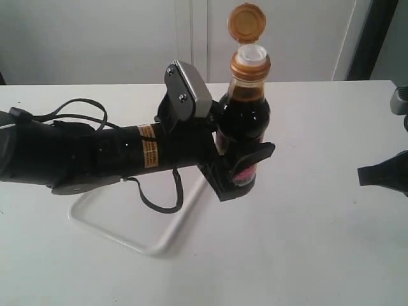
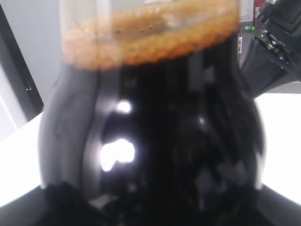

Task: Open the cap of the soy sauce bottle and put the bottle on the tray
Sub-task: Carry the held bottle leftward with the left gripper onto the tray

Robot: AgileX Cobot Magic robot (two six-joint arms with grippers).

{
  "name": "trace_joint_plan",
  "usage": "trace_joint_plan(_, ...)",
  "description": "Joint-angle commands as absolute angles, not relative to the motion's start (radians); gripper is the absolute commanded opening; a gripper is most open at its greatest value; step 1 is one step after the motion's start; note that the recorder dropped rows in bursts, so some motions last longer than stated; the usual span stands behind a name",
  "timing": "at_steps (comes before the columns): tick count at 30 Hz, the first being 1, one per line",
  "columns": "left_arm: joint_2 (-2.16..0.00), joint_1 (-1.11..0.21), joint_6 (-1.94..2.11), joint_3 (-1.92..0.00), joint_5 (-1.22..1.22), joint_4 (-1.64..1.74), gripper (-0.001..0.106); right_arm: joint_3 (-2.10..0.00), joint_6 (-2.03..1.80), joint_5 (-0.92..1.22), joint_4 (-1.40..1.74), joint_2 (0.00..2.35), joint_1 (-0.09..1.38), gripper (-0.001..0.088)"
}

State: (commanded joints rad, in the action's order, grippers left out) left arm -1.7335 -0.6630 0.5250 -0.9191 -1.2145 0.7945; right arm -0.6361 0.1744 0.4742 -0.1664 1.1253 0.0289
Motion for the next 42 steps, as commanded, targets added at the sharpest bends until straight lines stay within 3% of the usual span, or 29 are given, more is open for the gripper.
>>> trace_joint_plan(22, -1.668, -0.423, 0.441, -0.704, -1.221, 0.722, 0.000, -0.636, 0.178, 0.443, -0.187, 1.125, 0.031, 0.0000)
trace_joint_plan(42, -1.810, -0.409, 0.289, -0.712, -1.221, 0.448, 0.000, -0.636, 0.178, 0.409, -0.189, 1.125, 0.031, 0.0000)
